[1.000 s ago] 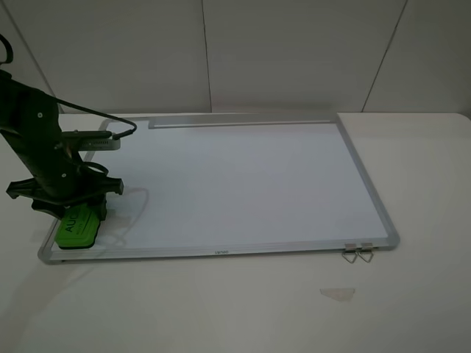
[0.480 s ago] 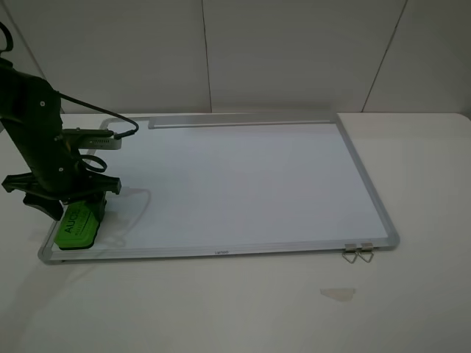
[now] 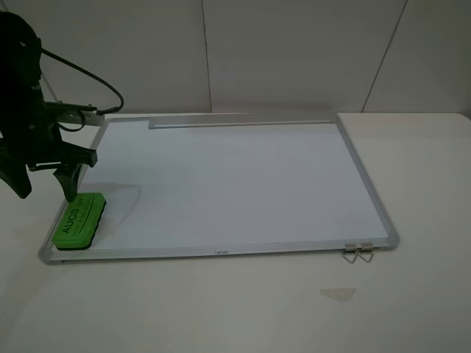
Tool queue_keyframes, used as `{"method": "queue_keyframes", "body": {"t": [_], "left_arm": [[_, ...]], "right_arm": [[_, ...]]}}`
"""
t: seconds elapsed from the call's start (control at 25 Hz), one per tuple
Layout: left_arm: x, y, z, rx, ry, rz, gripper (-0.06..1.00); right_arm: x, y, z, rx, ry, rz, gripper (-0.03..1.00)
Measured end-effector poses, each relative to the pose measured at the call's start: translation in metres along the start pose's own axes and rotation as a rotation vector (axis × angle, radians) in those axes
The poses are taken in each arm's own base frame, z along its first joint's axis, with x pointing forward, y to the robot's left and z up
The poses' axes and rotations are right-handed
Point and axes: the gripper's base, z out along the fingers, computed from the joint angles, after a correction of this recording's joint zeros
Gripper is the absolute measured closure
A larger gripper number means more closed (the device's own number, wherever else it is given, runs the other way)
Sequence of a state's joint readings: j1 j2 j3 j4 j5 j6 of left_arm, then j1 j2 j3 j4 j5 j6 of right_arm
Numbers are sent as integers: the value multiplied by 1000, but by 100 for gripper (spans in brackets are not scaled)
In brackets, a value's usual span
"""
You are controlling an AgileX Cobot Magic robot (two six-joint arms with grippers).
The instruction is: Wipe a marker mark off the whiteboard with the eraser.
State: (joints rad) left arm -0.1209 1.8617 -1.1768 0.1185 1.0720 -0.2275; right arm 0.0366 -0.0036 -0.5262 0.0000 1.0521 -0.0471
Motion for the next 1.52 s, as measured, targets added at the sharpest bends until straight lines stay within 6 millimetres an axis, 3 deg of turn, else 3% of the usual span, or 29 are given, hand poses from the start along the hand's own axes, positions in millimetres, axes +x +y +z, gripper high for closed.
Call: {"method": "queue_keyframes", "body": {"t": [0.32,0.52,0.76,1.08,1.32,1.52], "left_arm": [[28,49,-50,120,-101,-22,28],[61,54,-81,133,-173,-19,28],[118,58,-94,130,-275,17,28],[200,56,-78,141,-389,36,28],[244,54,-55,139,-474,33,28],[270,50,-39,171,-677,18,28]], "right_arm": [[0,0,0,0,0,0,15],[0,0,0,0,0,0,15],[0,0,0,0,0,0,15],[0,0,0,0,0,0,15],[0,0,0,0,0,0,15],[0,0,0,0,0,0,15]]}}
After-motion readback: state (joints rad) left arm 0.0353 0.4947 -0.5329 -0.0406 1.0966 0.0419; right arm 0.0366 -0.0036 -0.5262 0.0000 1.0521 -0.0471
